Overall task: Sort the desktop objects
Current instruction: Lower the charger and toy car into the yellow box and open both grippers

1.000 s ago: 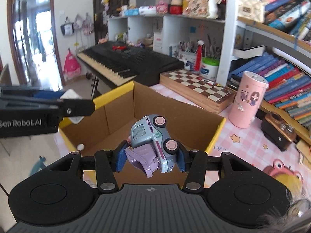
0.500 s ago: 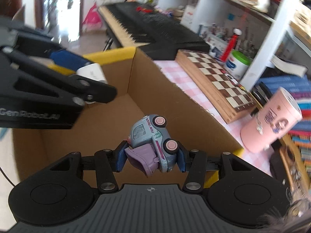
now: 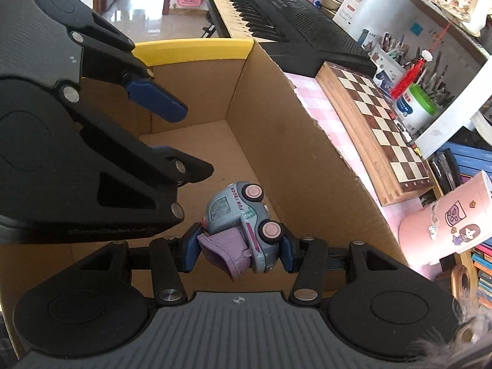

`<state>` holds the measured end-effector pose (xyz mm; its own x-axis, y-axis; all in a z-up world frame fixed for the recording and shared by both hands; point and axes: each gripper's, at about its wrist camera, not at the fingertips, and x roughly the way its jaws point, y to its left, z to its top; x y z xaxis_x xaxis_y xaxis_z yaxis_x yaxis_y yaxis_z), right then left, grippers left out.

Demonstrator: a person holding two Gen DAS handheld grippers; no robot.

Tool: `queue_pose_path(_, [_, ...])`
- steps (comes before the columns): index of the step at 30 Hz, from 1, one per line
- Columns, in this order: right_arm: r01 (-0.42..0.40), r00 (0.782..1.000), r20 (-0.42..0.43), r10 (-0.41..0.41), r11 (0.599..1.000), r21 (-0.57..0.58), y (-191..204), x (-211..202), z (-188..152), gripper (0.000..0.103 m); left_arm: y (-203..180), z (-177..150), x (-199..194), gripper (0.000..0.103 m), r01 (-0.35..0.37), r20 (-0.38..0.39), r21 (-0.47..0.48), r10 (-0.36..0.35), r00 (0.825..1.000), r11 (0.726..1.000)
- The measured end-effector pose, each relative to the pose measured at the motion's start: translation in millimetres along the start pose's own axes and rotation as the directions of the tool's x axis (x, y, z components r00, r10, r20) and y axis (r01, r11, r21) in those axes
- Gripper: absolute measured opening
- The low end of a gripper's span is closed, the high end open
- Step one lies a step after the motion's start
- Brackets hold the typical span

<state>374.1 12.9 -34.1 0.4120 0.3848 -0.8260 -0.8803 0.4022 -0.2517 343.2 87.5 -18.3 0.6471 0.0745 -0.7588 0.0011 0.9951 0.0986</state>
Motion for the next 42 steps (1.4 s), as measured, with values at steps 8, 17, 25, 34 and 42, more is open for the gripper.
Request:
queue_pose_path(8, [0.010,0.999,0.031,-0.011,1.000,0.019,0.0,-5.7,-0.3,0.061,1.9,-0.6,-4.6,0.064,-0.014,0.014,-0.014,0.015,1.000,1.000])
queue_pose_path(17, [0.019,0.991,0.131,-0.033,0.994,0.110,-5.1,-40.9,-6.4,0.068,4.6,-3.6,-42.6,0.073,-0.031,0.117,-0.036,0.035,0.992,0.999])
queue_pose_path(25, [0.062,0.957,0.265,-0.121,0.974,0.220,4.4,-97.1,-24.2,0.069,7.4,-11.5,-89.3,0.088,-0.047,0.238,-0.088,0.067,0.969,0.995])
queue_pose_path(34, [0.050,0.885,0.388,-0.257,0.882,0.469,23.4,-166.1,-69.7,0.071,4.7,-40.9,-141.6,0.097,-0.053,0.328,-0.150,0.100,0.939,0.987])
queue_pose_path(42, [0.034,0.835,0.377,-0.402,0.720,0.693,54.7,-202.2,-109.2,0.071,11.7,-75.0,-173.2,0.098,-0.049,0.343,-0.236,0.131,0.930,0.971])
